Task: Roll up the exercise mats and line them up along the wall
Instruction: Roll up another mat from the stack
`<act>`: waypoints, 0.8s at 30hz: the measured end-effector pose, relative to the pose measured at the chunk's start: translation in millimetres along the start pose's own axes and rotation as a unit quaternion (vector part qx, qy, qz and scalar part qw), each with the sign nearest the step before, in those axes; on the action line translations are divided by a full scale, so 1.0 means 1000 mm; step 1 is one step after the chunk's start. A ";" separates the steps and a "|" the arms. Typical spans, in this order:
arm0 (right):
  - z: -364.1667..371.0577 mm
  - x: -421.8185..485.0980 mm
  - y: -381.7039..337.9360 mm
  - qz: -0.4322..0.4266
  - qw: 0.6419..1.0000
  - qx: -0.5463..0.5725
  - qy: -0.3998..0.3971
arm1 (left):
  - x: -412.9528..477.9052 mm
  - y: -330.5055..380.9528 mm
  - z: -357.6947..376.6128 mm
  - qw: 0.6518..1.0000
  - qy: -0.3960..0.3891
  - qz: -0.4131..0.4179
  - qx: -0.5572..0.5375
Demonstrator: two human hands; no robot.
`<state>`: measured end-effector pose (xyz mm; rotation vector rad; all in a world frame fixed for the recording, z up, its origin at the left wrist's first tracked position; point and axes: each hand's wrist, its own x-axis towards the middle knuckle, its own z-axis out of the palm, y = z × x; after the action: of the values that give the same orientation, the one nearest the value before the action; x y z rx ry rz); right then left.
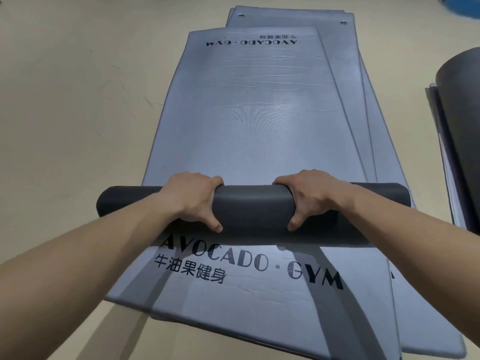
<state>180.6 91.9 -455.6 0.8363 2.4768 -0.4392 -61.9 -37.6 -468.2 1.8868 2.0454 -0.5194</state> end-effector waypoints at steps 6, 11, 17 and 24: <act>0.045 -0.011 -0.004 0.004 0.978 -0.097 0.187 | 0.023 -0.009 -0.027 0.987 -0.126 -0.012 -0.098; 0.055 0.003 -0.002 0.006 0.980 -0.104 0.172 | 0.007 0.003 0.012 0.999 0.030 0.016 -0.010; 0.037 0.021 0.005 0.003 0.988 -0.094 0.122 | 0.009 0.009 0.046 0.984 0.169 0.012 0.057; 0.021 0.009 -0.006 0.000 0.992 -0.087 0.088 | 0.005 0.005 0.022 0.997 0.072 0.035 -0.014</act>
<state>178.1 81.9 -477.1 0.8333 2.6305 -0.1502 -58.0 -42.6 -490.3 2.0242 2.0550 -0.3442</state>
